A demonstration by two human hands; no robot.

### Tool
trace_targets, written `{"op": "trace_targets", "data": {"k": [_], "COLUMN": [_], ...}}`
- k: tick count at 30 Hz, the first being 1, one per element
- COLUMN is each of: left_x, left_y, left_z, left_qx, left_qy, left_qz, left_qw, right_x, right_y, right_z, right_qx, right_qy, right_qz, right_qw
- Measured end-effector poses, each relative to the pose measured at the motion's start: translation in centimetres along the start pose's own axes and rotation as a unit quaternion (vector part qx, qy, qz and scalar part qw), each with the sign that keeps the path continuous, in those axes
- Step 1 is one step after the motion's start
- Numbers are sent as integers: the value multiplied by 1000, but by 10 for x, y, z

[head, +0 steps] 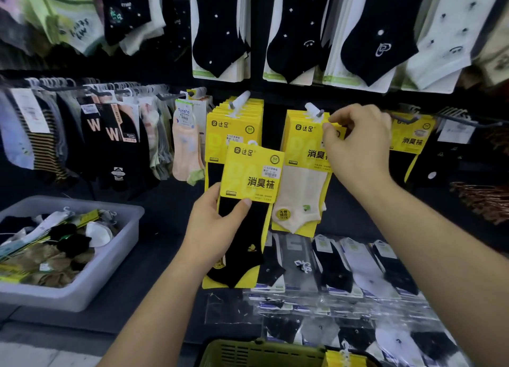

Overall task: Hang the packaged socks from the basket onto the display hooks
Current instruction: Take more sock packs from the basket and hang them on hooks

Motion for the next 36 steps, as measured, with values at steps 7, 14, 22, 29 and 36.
{"op": "trace_targets", "data": {"k": [7, 14, 22, 29, 36], "left_x": [-26, -43, -67, -82, -80], "left_y": [1, 3, 22, 61, 70], "left_z": [-4, -7, -11, -18, -19], "left_qx": [0, -14, -20, 11, 4], "left_qy": [9, -8, 59, 120, 140], "left_qz": [81, 113, 98, 99, 67], "left_qw": [997, 993, 993, 988, 988], "right_x": [-39, -46, -15, 6, -4], "right_y": [-29, -28, -2, 31, 44], "right_z": [27, 9, -21, -26, -10], "right_qx": [44, -43, -60, -49, -8], "right_qy": [190, 262, 225, 191, 130], "right_qz": [201, 296, 188, 86, 97], "right_qw": [960, 918, 954, 977, 987]}}
Point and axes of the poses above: each hand's wrist, its own y-axis towards the middle knuckle, its own x-axis out of the back of the hand, z = x × y, the point moved 8 cm from there along y, towards the middle knuckle, and after that the axes turned 12 degrees about z, right-handed, at the moved point
